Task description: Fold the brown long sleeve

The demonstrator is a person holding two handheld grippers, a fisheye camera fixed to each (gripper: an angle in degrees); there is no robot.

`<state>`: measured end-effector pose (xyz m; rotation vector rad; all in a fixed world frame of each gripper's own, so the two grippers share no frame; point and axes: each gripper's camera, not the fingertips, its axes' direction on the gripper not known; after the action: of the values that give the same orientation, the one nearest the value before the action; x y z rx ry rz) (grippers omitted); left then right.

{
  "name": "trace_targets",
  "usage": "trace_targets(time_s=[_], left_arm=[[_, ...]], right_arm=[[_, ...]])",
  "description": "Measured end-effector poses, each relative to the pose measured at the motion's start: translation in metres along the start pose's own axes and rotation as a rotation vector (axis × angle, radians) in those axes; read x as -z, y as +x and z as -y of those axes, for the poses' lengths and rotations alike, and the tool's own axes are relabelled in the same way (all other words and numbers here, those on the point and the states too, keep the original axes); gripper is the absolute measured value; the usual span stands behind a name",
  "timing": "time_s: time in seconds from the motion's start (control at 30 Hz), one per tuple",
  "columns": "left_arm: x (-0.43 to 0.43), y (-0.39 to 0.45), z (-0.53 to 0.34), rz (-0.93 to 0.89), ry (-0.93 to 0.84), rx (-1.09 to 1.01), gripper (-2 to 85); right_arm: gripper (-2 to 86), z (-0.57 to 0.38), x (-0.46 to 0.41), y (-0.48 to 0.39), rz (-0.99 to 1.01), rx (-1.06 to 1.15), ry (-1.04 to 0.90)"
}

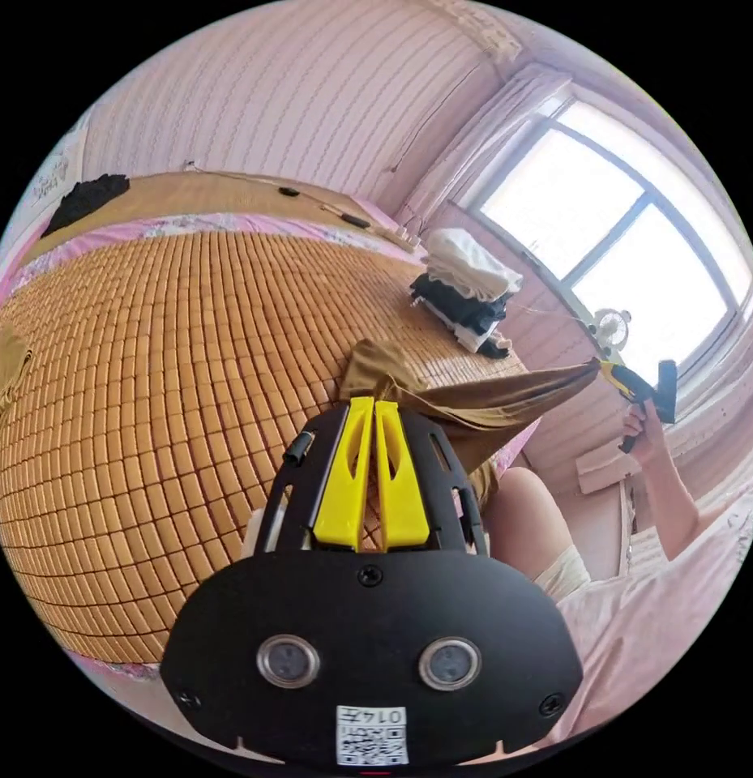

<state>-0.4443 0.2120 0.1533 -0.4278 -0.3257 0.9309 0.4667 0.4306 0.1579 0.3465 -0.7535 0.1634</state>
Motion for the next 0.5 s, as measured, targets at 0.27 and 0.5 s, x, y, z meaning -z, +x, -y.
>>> trace_targets(time_s=[0.27, 0.5], left_arm=[[0.316, 0.118, 0.056, 0.078, 0.678, -0.290, -1.0], [0.532, 0.206, 0.027, 0.127, 1.022, -0.451, -1.0]], right_arm=[[0.0, 0.094, 0.167, -0.119, 0.244, 0.361, 0.505], [-0.1, 0.109, 0.329, -0.243, 0.377, 0.677, 0.807]])
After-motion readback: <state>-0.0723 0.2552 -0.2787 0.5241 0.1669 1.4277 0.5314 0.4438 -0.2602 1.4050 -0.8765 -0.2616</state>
